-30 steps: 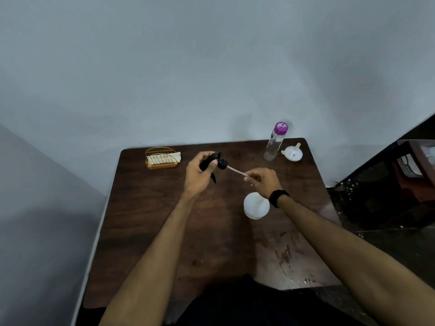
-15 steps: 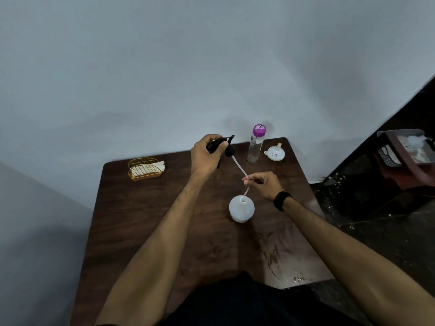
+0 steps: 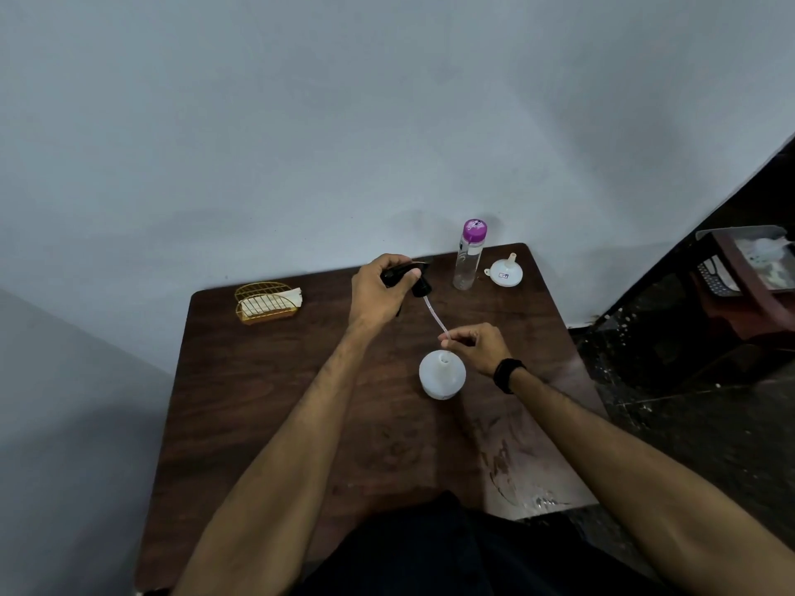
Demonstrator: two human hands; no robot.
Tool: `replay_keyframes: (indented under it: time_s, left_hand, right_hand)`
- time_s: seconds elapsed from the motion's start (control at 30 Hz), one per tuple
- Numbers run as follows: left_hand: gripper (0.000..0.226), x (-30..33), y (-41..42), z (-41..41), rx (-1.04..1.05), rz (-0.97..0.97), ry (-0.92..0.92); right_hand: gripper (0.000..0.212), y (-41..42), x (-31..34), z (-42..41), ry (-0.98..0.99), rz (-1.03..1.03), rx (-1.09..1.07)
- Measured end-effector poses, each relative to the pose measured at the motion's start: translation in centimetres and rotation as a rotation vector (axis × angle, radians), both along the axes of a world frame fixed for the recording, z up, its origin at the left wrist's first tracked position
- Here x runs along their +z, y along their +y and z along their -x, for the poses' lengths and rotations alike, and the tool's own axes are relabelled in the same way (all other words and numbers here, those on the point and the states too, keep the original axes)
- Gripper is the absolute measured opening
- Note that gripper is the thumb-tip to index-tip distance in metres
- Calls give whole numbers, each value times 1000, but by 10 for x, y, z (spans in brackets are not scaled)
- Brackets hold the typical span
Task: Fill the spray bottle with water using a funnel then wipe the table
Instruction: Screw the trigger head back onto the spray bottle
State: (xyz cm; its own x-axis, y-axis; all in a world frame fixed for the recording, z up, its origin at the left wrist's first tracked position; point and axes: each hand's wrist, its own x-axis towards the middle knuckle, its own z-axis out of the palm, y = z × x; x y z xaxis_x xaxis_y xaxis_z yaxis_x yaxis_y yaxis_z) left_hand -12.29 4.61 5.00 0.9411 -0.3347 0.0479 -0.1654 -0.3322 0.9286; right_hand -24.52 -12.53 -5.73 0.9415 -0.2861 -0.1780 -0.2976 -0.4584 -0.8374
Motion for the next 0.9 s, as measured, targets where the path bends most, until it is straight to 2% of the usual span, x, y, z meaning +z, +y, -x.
replay_keyframes:
  time_s: [0.33, 0.53, 0.7, 0.8, 0.9]
  left_hand:
    - [23, -6, 10, 7, -171, -134, 44]
    - [25, -21, 7, 18, -358, -397, 51]
    - [16, -45, -3, 33, -440, -600, 65]
    - [7, -52, -12, 40, -444, -657, 103]
    - [18, -55, -19, 42, -424, -680, 113]
  right_hand:
    - [12, 5, -14, 7, 59, 76, 58]
    - [31, 6, -29, 18, 41, 59, 61]
    - [37, 11, -43, 20, 71, 53, 22]
    - [38, 10, -46, 21, 72, 29, 6]
    - [36, 10, -49, 22, 78, 6, 7]
